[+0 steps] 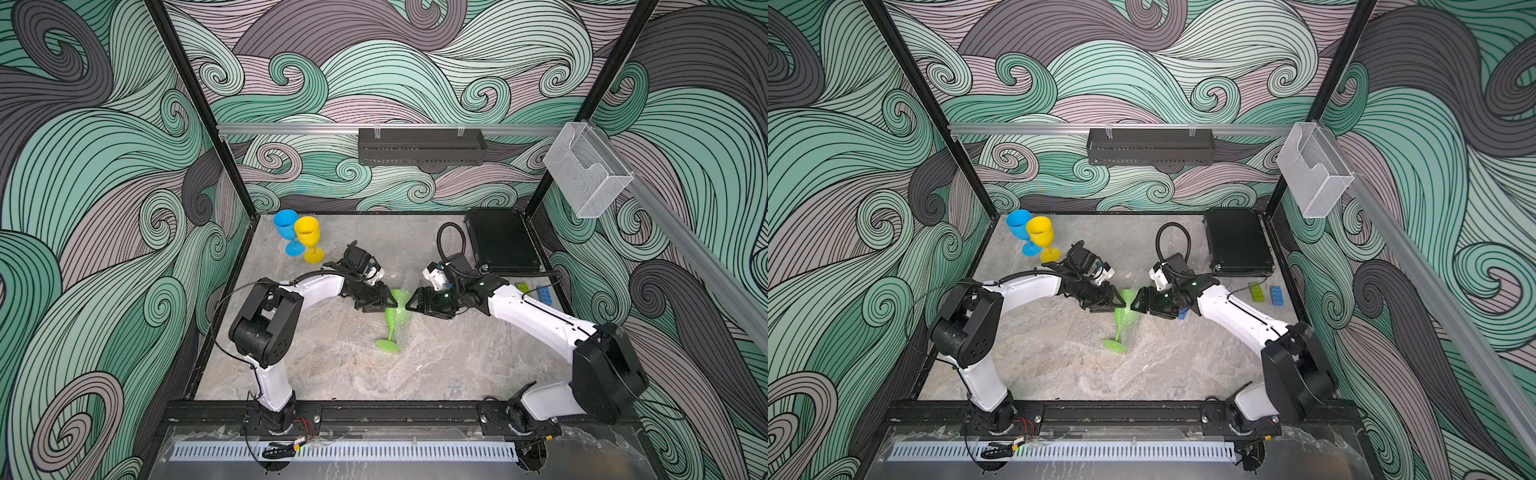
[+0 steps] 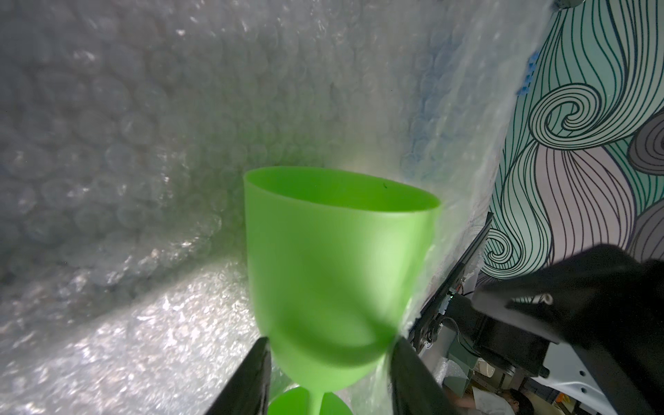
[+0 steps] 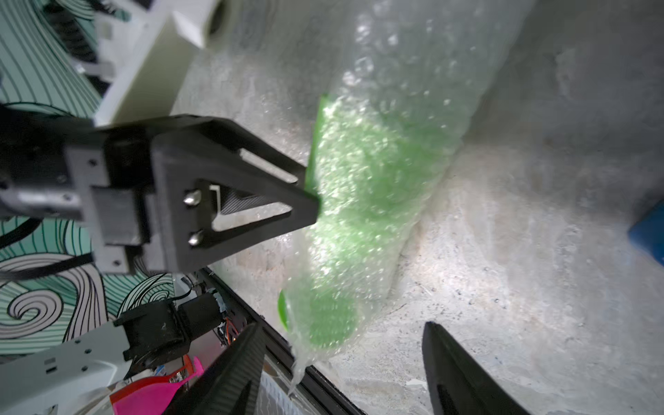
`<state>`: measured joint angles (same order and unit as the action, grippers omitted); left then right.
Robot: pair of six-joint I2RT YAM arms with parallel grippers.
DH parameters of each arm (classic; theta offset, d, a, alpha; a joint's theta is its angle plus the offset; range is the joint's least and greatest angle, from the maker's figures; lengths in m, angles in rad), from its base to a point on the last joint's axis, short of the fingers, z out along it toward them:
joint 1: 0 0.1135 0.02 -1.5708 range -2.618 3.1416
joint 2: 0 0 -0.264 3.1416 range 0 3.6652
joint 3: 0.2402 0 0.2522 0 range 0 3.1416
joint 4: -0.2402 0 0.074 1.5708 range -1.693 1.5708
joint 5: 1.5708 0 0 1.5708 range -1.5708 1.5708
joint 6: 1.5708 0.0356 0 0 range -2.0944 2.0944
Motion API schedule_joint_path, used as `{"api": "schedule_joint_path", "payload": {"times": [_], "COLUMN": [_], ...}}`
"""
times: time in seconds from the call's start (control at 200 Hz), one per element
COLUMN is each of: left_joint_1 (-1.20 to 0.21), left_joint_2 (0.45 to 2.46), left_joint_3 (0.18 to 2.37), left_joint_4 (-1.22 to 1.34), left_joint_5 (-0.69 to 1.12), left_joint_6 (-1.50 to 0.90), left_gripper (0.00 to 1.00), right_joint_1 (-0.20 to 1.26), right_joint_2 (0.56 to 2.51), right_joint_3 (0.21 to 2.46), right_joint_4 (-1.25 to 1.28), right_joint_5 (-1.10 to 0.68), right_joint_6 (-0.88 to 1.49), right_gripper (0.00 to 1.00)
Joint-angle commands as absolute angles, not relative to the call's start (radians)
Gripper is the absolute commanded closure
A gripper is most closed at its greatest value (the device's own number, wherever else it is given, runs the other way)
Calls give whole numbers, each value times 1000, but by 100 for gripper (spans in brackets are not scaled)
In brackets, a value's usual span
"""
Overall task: Wrap wine glasses in bubble wrap
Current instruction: Wrap the wine glass in bubble wrap.
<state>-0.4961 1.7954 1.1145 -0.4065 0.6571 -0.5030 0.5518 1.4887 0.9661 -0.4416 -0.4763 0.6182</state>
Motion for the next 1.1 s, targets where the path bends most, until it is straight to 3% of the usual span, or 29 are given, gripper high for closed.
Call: {"api": "schedule_joint_path", "payload": {"times": [0.0,0.25,0.706,0.916,1.091], "left_joint_1": [-502,-502,-502,-502,-506], "left_joint_2": [1786,1781,1746,1663,1562], "left_joint_3": [1106,1107,1087,1090,996], "left_joint_4": [-439,-445,-441,-456,-435], "left_joint_5": [603,603,609,641,672], "left_joint_6": [-491,-483,-482,-500,-518], "left_gripper": [51,52,53,43,43], "right_joint_1": [530,516,515,515,517], "right_joint_2": [1543,1677,1797,1815,1812], "right_joint_3": [999,1078,1118,1104,1098], "right_joint_4": [-410,-365,-351,-351,-353], "right_joint_5": [-460,-497,-480,-460,-446], "right_joint_6": [638,650,642,648,647], "right_gripper": [17,11,16,18,18]}}
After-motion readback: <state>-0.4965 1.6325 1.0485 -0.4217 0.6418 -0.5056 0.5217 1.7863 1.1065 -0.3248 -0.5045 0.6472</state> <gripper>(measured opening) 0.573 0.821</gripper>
